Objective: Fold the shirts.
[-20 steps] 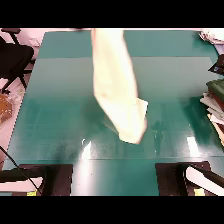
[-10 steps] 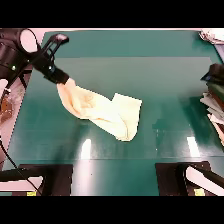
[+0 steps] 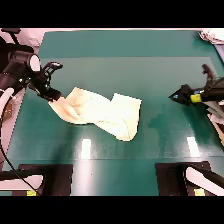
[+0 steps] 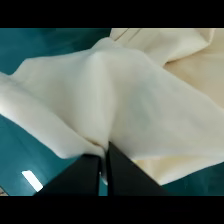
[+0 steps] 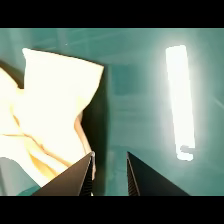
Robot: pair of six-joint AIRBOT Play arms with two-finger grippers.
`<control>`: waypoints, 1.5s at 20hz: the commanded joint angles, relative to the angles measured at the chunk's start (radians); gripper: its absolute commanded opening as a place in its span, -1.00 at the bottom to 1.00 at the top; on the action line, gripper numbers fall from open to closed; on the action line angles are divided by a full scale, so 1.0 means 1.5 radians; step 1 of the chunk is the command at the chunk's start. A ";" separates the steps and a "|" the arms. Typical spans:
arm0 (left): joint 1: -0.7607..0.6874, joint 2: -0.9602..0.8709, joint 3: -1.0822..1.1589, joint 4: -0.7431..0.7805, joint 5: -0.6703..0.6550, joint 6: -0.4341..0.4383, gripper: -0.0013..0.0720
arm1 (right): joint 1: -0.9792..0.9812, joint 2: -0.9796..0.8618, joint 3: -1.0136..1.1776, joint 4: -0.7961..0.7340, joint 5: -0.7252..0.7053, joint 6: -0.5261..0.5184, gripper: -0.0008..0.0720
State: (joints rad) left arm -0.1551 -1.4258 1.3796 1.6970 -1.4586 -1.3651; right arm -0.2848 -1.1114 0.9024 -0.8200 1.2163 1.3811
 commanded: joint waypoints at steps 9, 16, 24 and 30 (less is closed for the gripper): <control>0.011 0.010 -0.124 0.039 0.048 0.021 0.97 | 0.193 0.000 -0.133 0.058 -0.178 -0.007 -0.24; 0.178 0.204 -0.124 -0.026 0.124 0.002 0.95 | 0.148 0.000 -0.133 0.058 -0.152 -0.006 -0.24; 0.185 0.124 -0.124 -0.434 0.179 0.357 0.95 | 0.106 0.001 -0.132 0.063 -0.140 -0.006 -0.24; 0.035 0.078 -0.123 -0.405 0.291 0.586 0.95 | 0.106 0.002 -0.132 0.063 -0.123 -0.006 -0.25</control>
State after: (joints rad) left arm -0.0181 -1.2819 1.1938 1.1015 -1.1248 -0.6876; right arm -0.1242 -1.1088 0.7040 -0.7254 1.0153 1.3720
